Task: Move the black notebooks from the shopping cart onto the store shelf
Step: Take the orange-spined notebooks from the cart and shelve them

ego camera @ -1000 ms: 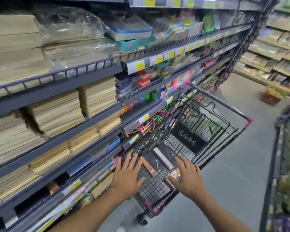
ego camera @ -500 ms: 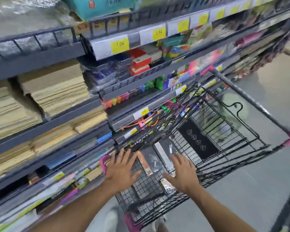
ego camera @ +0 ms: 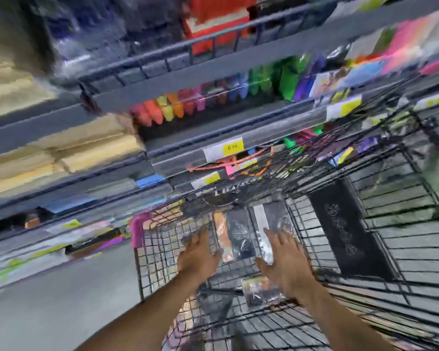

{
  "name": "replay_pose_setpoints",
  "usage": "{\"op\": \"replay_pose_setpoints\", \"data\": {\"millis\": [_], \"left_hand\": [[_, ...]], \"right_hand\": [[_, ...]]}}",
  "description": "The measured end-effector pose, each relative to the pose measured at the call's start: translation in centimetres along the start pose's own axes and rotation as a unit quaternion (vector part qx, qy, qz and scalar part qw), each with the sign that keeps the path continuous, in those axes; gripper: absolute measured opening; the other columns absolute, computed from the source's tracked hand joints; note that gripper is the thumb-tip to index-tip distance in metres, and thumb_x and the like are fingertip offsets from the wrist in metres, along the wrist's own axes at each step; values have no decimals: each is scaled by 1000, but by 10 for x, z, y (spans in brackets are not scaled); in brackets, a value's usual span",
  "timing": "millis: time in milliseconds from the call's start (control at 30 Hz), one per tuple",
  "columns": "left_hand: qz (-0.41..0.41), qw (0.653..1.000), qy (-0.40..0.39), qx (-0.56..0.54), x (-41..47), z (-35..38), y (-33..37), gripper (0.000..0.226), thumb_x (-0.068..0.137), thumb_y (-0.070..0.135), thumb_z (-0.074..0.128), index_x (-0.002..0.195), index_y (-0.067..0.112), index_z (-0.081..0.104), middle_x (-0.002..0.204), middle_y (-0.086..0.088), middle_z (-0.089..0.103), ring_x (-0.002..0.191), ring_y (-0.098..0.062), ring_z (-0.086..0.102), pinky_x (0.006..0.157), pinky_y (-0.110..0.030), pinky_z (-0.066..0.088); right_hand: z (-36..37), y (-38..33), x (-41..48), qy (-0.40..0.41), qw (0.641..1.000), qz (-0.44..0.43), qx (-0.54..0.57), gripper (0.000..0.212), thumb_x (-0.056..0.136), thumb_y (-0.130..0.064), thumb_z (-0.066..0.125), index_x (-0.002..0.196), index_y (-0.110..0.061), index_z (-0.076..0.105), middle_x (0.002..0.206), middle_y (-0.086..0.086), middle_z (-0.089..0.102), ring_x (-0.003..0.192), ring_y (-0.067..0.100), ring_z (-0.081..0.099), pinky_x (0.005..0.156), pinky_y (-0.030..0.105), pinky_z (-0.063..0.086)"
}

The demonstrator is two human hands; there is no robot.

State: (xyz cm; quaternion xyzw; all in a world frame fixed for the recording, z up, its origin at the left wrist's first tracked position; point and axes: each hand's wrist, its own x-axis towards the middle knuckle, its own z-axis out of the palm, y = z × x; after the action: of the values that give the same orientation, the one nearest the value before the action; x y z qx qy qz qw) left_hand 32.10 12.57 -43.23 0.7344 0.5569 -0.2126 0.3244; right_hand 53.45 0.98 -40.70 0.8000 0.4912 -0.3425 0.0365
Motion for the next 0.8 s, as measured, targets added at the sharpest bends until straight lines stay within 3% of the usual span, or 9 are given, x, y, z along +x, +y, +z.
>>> {"op": "replay_pose_setpoints", "data": {"millis": [100, 167, 233, 300, 433, 533, 600, 700, 800], "left_hand": [[-33, 996, 13, -80, 36, 28, 6, 79, 97, 57, 55, 157, 22, 17, 160, -11, 33, 134, -32, 51, 101, -48, 52], [-65, 991, 15, -118, 61, 44, 12, 81, 97, 59, 55, 157, 18, 20, 163, -13, 28, 142, -34, 42, 107, -49, 47], [-107, 984, 6, -143, 84, 58, 17, 91, 94, 63, 57, 159, 13, 19, 166, -15, 21, 148, -37, 32, 111, -49, 41], [-146, 976, -3, -162, 106, 74, 19, 104, 88, 67, 63, 159, 9, 15, 167, -18, 18, 150, -40, 29, 112, -49, 42], [-193, 965, -28, -174, 137, 98, 15, 110, 80, 69, 71, 151, 2, 18, 154, -20, 42, 132, -36, 54, 91, -39, 55], [-208, 954, -49, -209, 145, 104, 5, 114, 79, 65, 74, 157, 5, 15, 153, -19, 48, 131, -36, 56, 98, -40, 54], [-212, 949, -51, -227, 147, 106, -8, 103, 78, 62, 76, 154, 11, 28, 148, -15, 55, 126, -33, 61, 96, -39, 57], [-190, 947, -44, -254, 129, 88, -23, 71, 85, 51, 77, 141, 16, 51, 134, -8, 67, 108, -25, 68, 78, -30, 57], [-161, 934, -21, -318, 96, 66, -37, 49, 94, 31, 73, 137, 17, 56, 119, -6, 72, 102, -27, 71, 83, -33, 58]], "right_hand": [[30, 16, 25, 7, 999, 7, 47, 96, 79, -84, 30, 159, -37, 6, 168, -5, 10, 154, 25, 10, 123, 62, 14], [52, 26, 39, 10, 999, 9, 50, 96, 77, -84, 24, 158, -37, 6, 167, -7, 7, 155, 23, 9, 122, 63, 13], [70, 32, 49, 0, 999, 5, 46, 94, 80, -81, 27, 159, -35, 3, 168, -6, 3, 155, 24, 4, 122, 57, 4], [81, 36, 56, 0, 999, 1, 52, 93, 83, -77, 32, 160, -32, 3, 169, -3, 3, 155, 25, 4, 117, 45, 5], [105, 53, 65, 12, 997, 6, 72, 95, 85, -76, 46, 160, -31, 10, 168, -3, 12, 153, 24, 18, 124, 54, 20], [110, 57, 70, 14, 997, 18, 74, 96, 83, -80, 40, 160, -30, 12, 167, -2, 17, 153, 23, 19, 123, 54, 24], [103, 55, 71, 16, 997, 17, 78, 95, 84, -78, 41, 159, -27, 14, 166, 1, 20, 153, 24, 20, 124, 52, 20], [89, 50, 72, 15, 996, 12, 92, 90, 90, -67, 52, 159, -23, 15, 166, 2, 20, 153, 24, 20, 124, 50, 16], [77, 37, 72, 9, 994, 17, 107, 87, 89, -69, 45, 158, -23, 19, 163, 2, 26, 147, 25, 32, 121, 51, 25]]}}
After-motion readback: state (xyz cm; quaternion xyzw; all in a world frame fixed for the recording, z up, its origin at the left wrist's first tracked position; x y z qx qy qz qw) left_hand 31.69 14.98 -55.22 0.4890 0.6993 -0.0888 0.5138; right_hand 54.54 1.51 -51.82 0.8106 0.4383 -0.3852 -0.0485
